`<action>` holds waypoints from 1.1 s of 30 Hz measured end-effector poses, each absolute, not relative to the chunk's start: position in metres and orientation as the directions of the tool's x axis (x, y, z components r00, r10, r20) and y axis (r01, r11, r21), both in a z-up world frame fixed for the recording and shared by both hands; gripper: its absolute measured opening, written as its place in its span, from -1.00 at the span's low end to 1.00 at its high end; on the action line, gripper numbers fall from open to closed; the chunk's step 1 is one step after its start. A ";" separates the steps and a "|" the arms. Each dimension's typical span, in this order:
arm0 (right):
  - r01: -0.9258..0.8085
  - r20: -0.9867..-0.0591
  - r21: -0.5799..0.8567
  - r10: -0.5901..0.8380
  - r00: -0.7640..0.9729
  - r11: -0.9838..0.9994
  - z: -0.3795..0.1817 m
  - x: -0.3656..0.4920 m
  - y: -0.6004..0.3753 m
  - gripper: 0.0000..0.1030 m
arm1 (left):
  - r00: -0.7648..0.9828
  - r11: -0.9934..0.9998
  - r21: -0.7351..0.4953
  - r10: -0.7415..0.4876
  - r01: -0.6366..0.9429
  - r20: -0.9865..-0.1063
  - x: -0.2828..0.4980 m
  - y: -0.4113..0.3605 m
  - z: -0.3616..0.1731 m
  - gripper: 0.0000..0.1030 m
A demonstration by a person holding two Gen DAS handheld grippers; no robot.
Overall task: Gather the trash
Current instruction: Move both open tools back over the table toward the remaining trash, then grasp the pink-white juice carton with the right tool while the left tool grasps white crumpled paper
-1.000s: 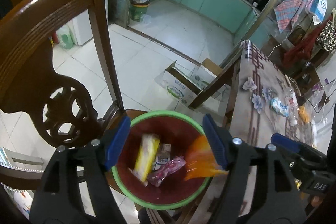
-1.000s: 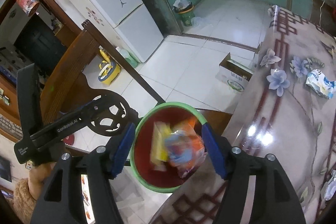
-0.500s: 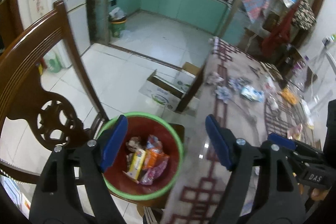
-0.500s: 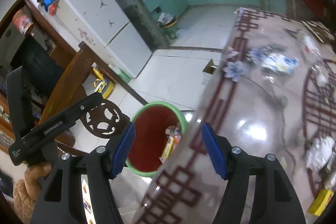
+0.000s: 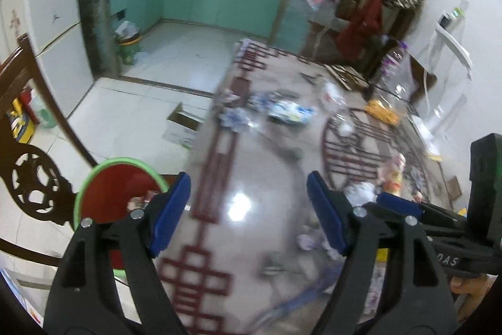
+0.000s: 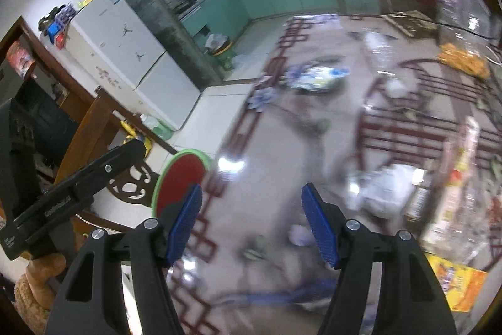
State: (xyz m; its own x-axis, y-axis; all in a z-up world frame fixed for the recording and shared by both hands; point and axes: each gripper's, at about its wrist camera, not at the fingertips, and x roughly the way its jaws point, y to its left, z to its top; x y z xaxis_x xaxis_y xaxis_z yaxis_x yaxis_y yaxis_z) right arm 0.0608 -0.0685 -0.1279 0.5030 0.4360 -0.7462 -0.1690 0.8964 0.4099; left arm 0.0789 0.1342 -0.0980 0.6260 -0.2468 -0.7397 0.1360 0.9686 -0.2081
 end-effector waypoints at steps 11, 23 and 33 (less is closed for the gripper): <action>0.003 -0.779 0.369 0.308 0.546 0.929 -0.148 0.047 -0.212 0.24 | 0.571 0.951 -0.192 -0.299 0.240 -0.765 0.062 0.019 -0.112 0.50; 0.122 -0.847 0.403 0.319 0.425 0.907 -0.207 0.116 -0.279 0.27 | 0.500 0.952 -0.141 -0.266 0.273 -0.825 0.063 -0.037 -0.136 0.50; 0.081 -0.836 0.437 0.371 0.403 0.896 -0.223 0.127 -0.281 0.04 | 0.446 0.952 -0.135 -0.251 0.276 -0.859 0.080 -0.055 -0.162 0.50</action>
